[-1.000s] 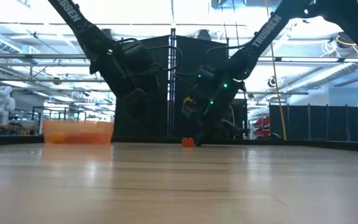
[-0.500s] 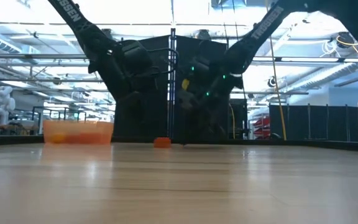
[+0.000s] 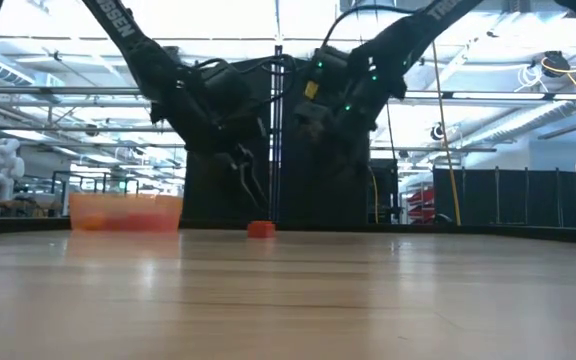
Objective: Sort blocks by size
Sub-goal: Put the orange 4 stud game piece into the orange bin
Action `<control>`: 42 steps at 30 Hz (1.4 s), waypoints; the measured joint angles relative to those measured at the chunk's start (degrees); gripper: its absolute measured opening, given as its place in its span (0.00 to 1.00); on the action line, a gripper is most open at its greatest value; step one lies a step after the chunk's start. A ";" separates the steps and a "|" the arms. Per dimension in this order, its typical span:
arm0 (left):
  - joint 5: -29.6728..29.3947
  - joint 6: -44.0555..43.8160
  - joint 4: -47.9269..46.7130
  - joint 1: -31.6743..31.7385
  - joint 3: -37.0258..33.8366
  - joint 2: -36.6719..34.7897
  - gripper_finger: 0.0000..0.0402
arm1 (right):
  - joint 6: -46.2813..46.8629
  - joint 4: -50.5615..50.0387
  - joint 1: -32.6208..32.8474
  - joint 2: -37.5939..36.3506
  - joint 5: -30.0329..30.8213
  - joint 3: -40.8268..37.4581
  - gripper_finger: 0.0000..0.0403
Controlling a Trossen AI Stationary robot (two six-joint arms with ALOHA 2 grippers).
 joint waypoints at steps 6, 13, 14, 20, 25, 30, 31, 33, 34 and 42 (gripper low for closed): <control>0.77 1.81 -0.30 -0.08 0.75 3.21 0.96 | -0.15 -3.37 1.48 -2.44 2.22 0.00 0.00; 4.06 1.49 -0.77 0.16 2.95 7.52 0.92 | 0.06 -3.18 1.73 -2.80 3.08 0.00 0.00; 4.24 1.31 -0.84 0.25 3.37 8.14 0.91 | 0.12 -3.17 1.80 -2.80 3.09 0.00 0.00; 6.34 -1.90 -1.07 0.95 5.42 10.41 0.80 | 0.33 -3.13 2.64 -2.82 3.13 0.00 0.00; 7.17 -3.27 -4.75 1.49 6.60 10.45 0.69 | 0.02 -3.75 2.79 -2.82 3.19 0.01 0.00; 7.22 -3.58 -8.65 1.84 6.75 10.43 0.54 | -0.65 -4.07 2.79 -2.84 3.16 0.02 0.00; 7.20 -3.82 -9.09 1.84 6.75 10.43 0.50 | -0.76 -4.13 2.79 -2.84 3.17 0.02 0.00; 7.16 -5.24 -9.54 1.86 6.69 10.27 0.43 | -1.06 -4.21 2.86 -2.84 3.18 0.02 0.00; 7.10 -5.99 -9.80 1.88 6.67 9.97 0.40 | -1.34 -4.25 2.99 -2.84 3.20 0.02 0.00; 2.57 -12.24 -18.04 4.07 6.16 4.58 0.32 | -3.68 -1.41 6.79 -8.46 7.84 -0.14 0.00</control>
